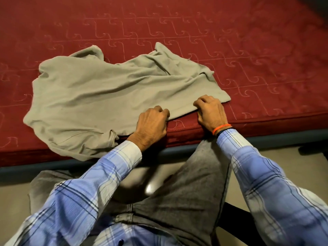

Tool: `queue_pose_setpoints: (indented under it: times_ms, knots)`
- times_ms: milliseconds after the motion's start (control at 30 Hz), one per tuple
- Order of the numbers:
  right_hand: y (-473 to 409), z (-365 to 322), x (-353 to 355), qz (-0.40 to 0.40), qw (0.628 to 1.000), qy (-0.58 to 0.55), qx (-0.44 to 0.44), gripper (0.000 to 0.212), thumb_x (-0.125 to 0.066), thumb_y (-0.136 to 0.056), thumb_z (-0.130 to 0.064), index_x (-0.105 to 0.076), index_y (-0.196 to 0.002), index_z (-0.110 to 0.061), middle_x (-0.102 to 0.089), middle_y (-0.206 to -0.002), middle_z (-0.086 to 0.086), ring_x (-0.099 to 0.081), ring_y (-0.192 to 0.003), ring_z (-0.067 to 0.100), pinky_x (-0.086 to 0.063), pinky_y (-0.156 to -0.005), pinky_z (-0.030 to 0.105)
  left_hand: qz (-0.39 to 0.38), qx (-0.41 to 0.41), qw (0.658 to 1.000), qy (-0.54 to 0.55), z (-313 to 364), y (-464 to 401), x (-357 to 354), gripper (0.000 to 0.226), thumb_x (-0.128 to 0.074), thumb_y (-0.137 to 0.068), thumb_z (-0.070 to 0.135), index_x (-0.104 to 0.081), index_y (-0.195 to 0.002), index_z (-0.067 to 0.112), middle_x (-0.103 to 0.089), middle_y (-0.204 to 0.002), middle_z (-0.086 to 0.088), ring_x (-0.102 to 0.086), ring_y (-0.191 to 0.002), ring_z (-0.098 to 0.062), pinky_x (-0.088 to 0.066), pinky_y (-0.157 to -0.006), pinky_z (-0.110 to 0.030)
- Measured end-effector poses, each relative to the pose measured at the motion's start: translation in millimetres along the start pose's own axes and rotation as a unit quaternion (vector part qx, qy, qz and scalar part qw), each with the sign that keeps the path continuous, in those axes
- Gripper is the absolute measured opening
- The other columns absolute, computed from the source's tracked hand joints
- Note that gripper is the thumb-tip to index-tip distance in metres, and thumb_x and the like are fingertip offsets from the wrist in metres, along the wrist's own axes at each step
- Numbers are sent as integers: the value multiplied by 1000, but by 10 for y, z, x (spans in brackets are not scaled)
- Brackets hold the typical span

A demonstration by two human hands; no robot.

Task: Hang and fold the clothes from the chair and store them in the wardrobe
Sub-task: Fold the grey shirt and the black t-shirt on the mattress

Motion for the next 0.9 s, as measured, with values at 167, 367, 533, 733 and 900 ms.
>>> queue_pose_setpoints:
  times_ms: [167,367,533,733,900]
  knots:
    - [-61,277,36,16,999,26,-34,34,-65,-58,13,-68,-86,-5,-66,-86,15,-61,-71,38,-49,-60,40,-27,12,999,-19,80,-73,-54,39,-57,-85,16,-58,-124,16,-59,-120,-10,-60,-101,-34,-49,-77,-42]
    - [46,309,129,16,999,46,-15,32,-72,-53,7,-69,-79,-10,-65,-81,10,-60,-70,35,-46,-61,37,-103,14,994,-44,123,-23,-79,59,-70,-78,17,-49,-134,22,-55,-123,-10,-56,-109,-33,-45,-81,-41]
    - [223,368,159,-14,999,31,-4,33,-67,-60,3,-70,-89,-12,-64,-89,10,-59,-79,37,-47,-63,38,-122,-1,991,-54,183,77,-72,64,-71,-77,14,-44,-134,27,-57,-113,-9,-59,-99,-33,-39,-73,-37]
    - [287,348,236,-89,994,56,-21,29,-64,-66,-11,-71,-92,-22,-67,-93,-1,-62,-90,30,-39,-64,31,-159,0,986,-51,164,137,-100,69,-69,-75,19,-40,-137,31,-62,-108,-11,-61,-98,-34,-39,-72,-36]
    - [247,349,209,-200,977,34,-68,26,-58,-55,-33,-64,-80,-27,-65,-75,-7,-61,-77,26,-31,-67,29,-215,-9,976,-23,78,163,-146,70,-70,-72,28,-41,-135,39,-64,-107,-4,-62,-99,-29,-45,-75,-34]
Point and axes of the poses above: each hand's wrist, its own y-axis away from the middle knuckle, its own x-axis out of the back of the hand, z = x × y, the point moved 10 cm from there along -y, towards the middle knuckle
